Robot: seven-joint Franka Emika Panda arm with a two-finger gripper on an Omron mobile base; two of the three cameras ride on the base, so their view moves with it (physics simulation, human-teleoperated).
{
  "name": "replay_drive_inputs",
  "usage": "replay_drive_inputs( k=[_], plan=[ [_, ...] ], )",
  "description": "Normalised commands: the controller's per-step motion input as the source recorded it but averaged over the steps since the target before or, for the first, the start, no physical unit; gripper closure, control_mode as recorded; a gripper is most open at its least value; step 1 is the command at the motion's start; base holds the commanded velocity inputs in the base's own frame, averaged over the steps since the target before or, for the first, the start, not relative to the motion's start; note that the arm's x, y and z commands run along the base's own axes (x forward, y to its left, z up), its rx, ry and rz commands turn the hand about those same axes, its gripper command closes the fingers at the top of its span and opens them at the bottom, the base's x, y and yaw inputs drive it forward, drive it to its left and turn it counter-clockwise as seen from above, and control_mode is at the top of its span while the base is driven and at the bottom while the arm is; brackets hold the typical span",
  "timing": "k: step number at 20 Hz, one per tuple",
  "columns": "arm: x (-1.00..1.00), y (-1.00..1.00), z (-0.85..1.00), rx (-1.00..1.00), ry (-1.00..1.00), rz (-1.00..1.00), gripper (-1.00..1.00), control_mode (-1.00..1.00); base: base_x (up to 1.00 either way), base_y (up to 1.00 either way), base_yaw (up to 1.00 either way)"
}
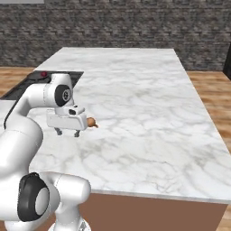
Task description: Place the pan on the front left burner on the stove. Then place the tomato and the onion in the pan and turn on the front left burner.
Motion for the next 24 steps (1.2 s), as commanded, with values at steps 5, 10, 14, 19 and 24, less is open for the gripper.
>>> replay_drive_inputs(
  k=[5, 10, 14, 19, 24],
  plan=[
    [0.71, 0.0, 0.3, 0.01, -0.11, 0.0, -1.0, -1.0, 0.15, 0.0, 0.0],
    [1.0, 0.0, 0.33, 0.03, -0.13, 0.0, -1.0, -1.0, 0.0, 0.0, 0.0],
    [0.79, 0.05, 0.13, 0.0, -0.08, 0.0, -1.0, -1.0, 0.0, 0.0, 0.0],
    [0.48, 0.07, 0.02, 0.0, -0.11, 0.0, -1.0, -1.0, 0.0, 0.0, 0.0],
    [0.48, 0.07, 0.0, 0.0, -0.1, 0.0, -1.0, -1.0, 0.0, 0.0, 0.0]
  ],
)
